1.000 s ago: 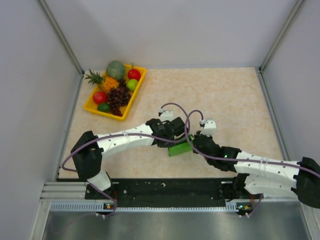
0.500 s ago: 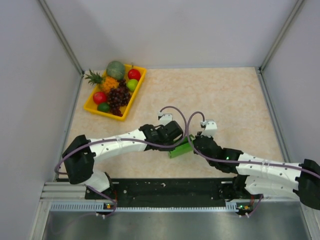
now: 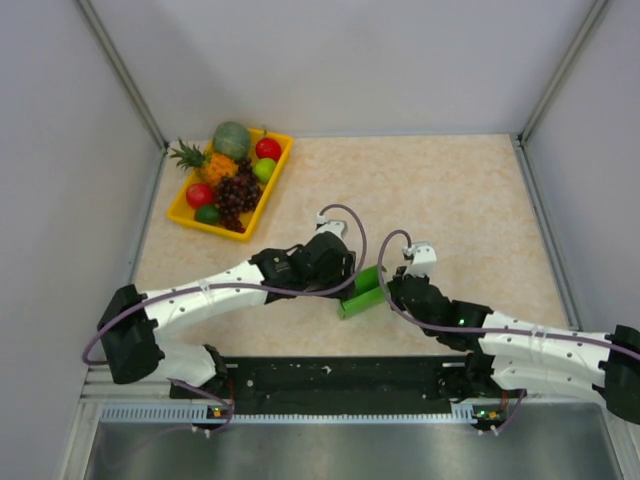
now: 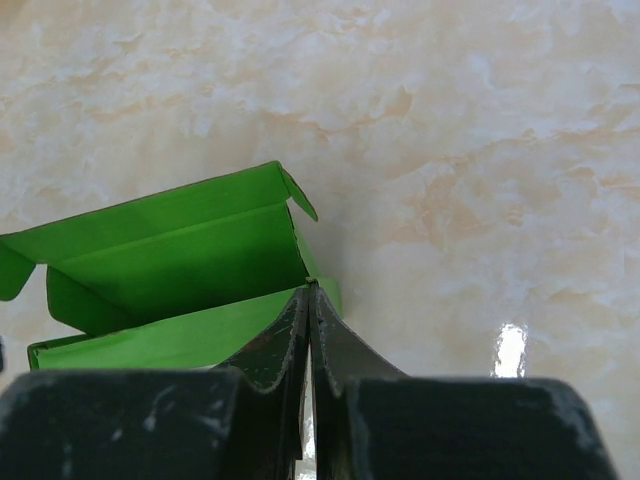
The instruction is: Fold the paper box
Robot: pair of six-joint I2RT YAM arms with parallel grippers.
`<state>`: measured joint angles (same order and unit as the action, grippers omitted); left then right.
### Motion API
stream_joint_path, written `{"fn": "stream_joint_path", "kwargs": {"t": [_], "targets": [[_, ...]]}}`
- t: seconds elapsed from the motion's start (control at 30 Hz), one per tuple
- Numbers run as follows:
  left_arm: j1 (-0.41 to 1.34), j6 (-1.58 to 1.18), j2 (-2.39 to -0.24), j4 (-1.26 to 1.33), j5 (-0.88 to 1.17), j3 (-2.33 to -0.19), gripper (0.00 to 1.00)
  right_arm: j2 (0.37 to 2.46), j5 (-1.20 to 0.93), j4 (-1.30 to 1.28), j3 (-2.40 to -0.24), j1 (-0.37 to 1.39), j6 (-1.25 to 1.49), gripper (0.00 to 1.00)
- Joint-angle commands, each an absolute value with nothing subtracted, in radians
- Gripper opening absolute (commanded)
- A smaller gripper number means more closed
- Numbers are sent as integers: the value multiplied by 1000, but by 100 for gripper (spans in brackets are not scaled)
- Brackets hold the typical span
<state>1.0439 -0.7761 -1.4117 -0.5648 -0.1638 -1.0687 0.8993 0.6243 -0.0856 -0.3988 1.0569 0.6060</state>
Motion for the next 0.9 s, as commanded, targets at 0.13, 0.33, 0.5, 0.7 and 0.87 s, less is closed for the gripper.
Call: {"fn": "stream_joint_path", "kwargs": {"t": [0.13, 0.33, 0.5, 0.7, 0.87], "targets": [[806, -597, -1146, -413, -86, -899, 65, 965, 594, -43, -410, 1075, 572, 0], [650, -512, -1412, -305, 222, -1033, 48, 963, 595, -49, -408, 1075, 580, 0], [638, -471, -1740, -387, 267, -1216, 40, 951, 603, -55, -405, 1075, 583, 0], [669, -414, -1839, -425, 455, -1318, 23, 948, 606, -63, -410, 1074, 581, 0], [704, -414, -1760, -404, 578, -1266, 26, 966, 597, -52, -411, 1074, 595, 0]]}}
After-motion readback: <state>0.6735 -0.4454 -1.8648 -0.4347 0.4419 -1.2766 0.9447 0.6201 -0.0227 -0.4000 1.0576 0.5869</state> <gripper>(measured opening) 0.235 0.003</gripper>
